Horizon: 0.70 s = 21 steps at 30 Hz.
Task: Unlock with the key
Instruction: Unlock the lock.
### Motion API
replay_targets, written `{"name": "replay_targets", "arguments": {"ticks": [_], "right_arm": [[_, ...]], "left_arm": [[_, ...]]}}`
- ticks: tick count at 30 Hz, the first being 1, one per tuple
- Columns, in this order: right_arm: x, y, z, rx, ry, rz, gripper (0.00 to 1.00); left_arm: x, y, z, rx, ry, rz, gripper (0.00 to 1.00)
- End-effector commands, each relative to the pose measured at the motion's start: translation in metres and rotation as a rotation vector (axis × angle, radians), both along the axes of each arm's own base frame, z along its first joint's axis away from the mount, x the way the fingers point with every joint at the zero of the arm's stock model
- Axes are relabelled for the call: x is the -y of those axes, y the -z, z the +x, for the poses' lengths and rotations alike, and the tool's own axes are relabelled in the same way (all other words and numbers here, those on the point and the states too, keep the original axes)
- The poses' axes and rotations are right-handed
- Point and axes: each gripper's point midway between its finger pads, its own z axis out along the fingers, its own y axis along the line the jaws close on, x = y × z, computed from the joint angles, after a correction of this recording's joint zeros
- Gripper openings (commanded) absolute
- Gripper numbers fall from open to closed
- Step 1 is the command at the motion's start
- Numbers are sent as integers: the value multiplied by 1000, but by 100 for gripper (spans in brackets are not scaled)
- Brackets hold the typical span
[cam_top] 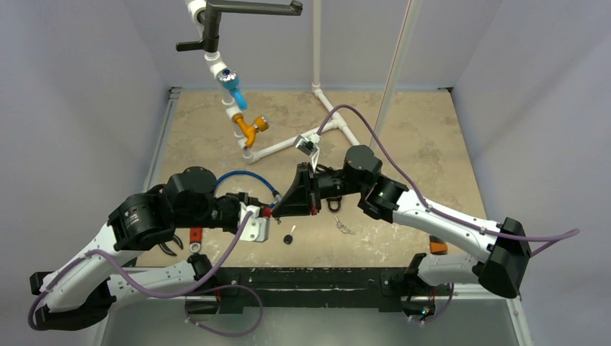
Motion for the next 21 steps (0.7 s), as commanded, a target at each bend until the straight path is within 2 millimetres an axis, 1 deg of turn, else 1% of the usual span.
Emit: {"name": "replay_targets", "arguments": {"ticks": [1,4,8,13,16,21], "right_arm": [[2,6,-20,-103,-115,-12,0],[2,4,-18,-126,-111,-3,0],[0,5,-13,-177,-107,-7,0],[-2,6,-12,-215,-115,-18,0],[-1,3,-12,-218,-123,-13,7],[3,-6,-11,-248,-131,18,24]], "left_arm": [[20,-71,32,312,-32,-223,0],[21,-74,35,399,-22,-235,0],[23,-76,33,493,2,-251,0],[24,-76,31,514,9,-259,0],[23,-74,33,513,2,-253,0],[22,-70,33,541,10,-241,0]]}}
